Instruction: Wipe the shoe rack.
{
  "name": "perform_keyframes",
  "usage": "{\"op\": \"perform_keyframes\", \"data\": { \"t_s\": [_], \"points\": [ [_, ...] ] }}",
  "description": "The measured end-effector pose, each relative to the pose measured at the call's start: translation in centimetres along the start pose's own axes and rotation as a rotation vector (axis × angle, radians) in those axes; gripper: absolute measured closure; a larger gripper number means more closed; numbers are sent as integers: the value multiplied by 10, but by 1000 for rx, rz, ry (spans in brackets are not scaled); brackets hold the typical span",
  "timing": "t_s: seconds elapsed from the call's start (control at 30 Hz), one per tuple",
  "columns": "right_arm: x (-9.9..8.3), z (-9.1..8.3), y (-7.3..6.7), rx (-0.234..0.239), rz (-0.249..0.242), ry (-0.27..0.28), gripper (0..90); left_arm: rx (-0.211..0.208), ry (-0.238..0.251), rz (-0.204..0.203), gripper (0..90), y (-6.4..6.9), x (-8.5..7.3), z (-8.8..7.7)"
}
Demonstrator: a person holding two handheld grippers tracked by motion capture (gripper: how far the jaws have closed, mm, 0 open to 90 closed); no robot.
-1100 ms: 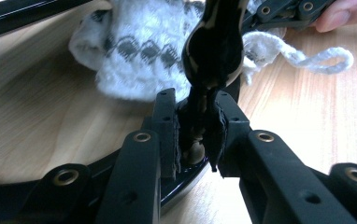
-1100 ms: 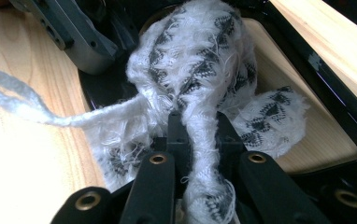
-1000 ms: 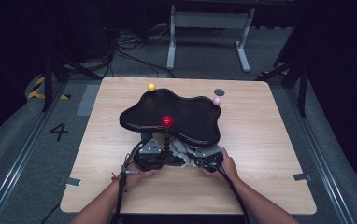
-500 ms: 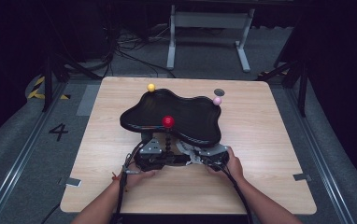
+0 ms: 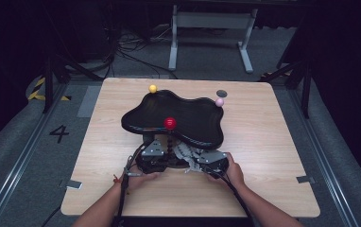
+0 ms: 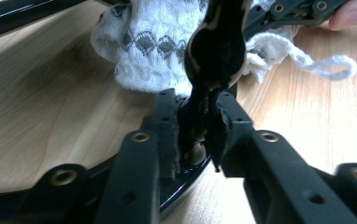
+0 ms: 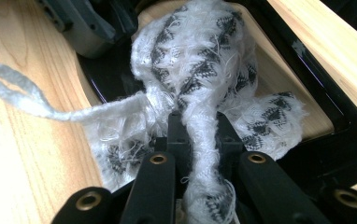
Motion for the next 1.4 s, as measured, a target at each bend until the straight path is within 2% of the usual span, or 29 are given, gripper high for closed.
{"op": "perform_keyframes", "data": {
  "t_s": [0.07,0.1,0.13,0.2,0.3,0.4,0.47,0.53,0.6,0.87,0.97,1.23,1.4],
  "points": [
    [-1,0,1,-1,3,-3,813,6,-1,-2,670,-1,0,-1],
    [-1,0,2,-4,-19,5,813,11,-6,-9,668,-2,-1,-2],
    [-1,0,1,-11,-1,-1,813,13,-1,4,654,-4,-1,-3],
    [-2,-1,1,-16,-12,1,813,15,2,-3,658,-2,-1,-5],
    [-4,-1,0,-16,0,4,813,23,44,-2,669,-1,2,-11],
    [-5,-1,1,-25,-3,8,813,31,54,12,677,-1,4,-17],
    [-4,-1,1,-22,-1,5,813,26,87,8,686,0,5,-20],
    [-4,-1,1,-23,0,5,813,28,109,30,715,2,8,-23],
    [-4,-1,0,-23,5,5,813,53,98,37,743,6,10,-23],
    [3,1,-7,-34,-24,2,813,49,98,40,747,6,11,-22],
    [7,4,-11,-35,-12,9,813,48,93,29,746,7,12,-21],
    [18,10,-23,-39,-38,19,813,43,89,42,747,7,12,-21],
    [14,8,-19,-44,-51,15,812,33,76,49,751,6,12,-21]
  ]
}}
Point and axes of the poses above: each handheld gripper's, and its own axes: z roughly forward along the jaws, x roughly out of its top, y roughly to its right, the point moved 1 cm from there along z, roughly forward along the jaws, and after that the axes turned 5 degrees about x, right-handed, at the moved point
